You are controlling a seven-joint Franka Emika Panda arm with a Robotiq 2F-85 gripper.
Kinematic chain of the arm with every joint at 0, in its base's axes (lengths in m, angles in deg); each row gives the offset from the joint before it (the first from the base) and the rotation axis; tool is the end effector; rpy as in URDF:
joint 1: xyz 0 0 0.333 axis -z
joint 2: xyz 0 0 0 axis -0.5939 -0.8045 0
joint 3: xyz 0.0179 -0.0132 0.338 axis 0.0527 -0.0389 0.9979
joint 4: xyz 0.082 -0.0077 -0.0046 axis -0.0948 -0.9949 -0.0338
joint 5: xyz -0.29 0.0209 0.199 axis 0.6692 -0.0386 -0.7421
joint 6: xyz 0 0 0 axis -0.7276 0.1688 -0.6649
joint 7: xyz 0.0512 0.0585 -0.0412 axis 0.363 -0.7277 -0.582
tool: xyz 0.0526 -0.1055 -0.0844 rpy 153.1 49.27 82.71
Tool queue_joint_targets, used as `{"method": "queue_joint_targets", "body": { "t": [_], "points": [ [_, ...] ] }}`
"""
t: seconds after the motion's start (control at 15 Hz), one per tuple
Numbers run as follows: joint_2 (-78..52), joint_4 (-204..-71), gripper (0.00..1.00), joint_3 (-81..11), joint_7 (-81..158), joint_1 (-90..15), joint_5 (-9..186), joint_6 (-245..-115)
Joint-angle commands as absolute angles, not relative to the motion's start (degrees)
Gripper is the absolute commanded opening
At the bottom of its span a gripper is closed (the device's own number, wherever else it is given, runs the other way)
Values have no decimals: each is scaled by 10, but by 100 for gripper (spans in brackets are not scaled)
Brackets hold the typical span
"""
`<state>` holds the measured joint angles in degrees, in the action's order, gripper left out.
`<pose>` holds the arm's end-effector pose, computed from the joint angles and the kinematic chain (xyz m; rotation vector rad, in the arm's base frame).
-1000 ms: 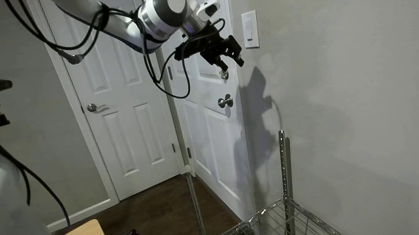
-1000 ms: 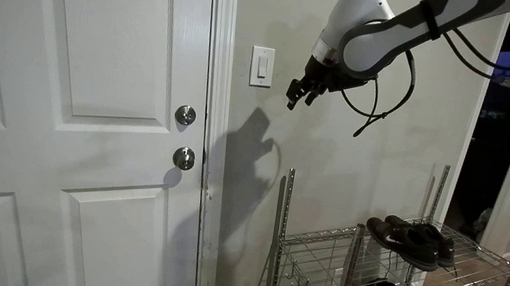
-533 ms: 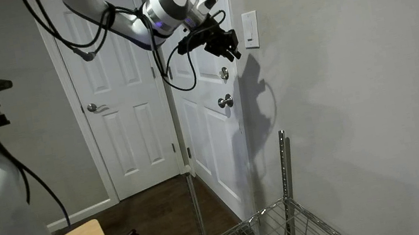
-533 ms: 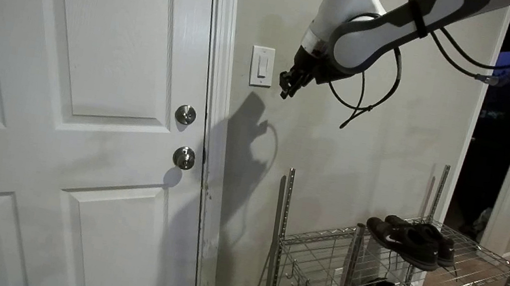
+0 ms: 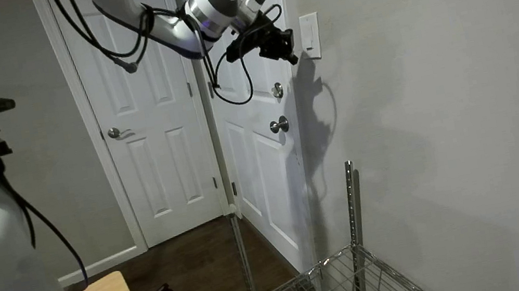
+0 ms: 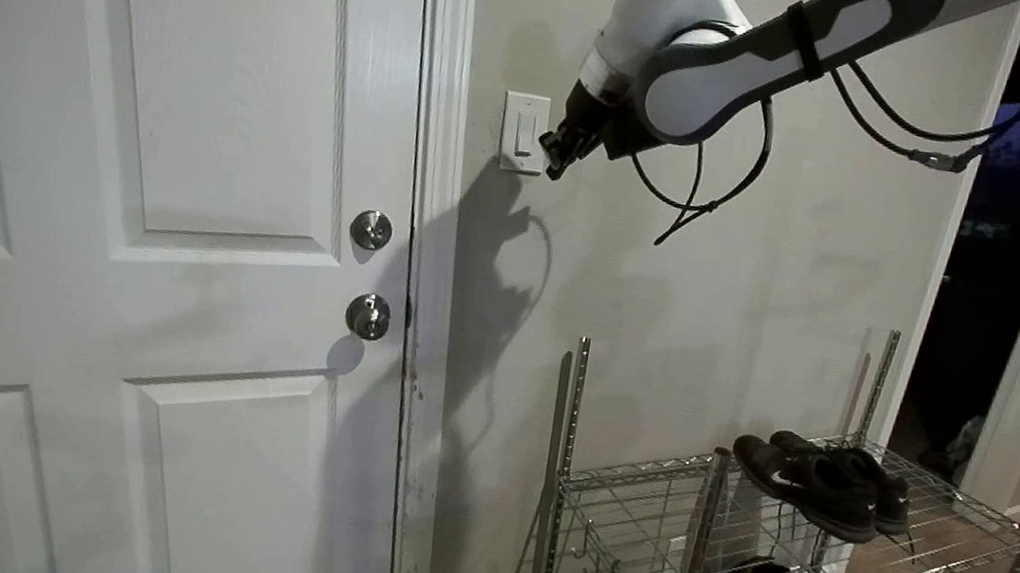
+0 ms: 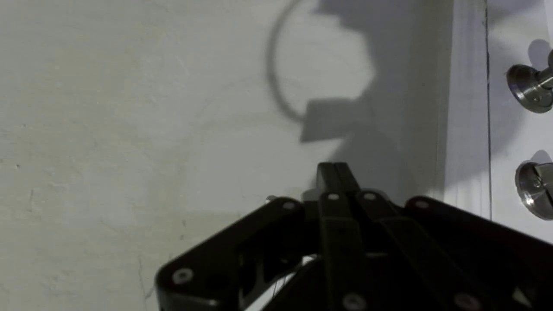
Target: Turn off the light switch.
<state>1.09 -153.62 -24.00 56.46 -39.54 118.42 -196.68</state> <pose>0.5979 0.1099 0.5672 2.6967 0.2465 1.1109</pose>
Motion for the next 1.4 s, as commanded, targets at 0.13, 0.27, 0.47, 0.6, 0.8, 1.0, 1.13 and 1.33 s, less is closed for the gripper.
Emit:
{"method": "queue_joint_targets", "body": {
  "t": [0.13, 0.27, 0.47, 0.6, 0.8, 1.0, 1.13, 1.33],
  "points": [
    [-26, -1488, 2, -244, 602, -399, 1236, -1979],
    [-36, -1474, 2, -245, 606, -399, 1245, -1982],
    [-50, -1454, 2, -248, 625, -400, 1266, -1988],
    [-58, -1442, 2, -251, 649, -402, 1285, -1993],
    [-70, -1428, 1, -254, 684, -402, 1305, -2000],
    [-83, -1414, 2, -250, 693, -401, 1299, -2008],
    [-91, -1400, 2, -252, 704, -405, 1306, -2011],
    [-100, -1384, 2, -258, 733, -412, 1329, -2004]
  ]
}}
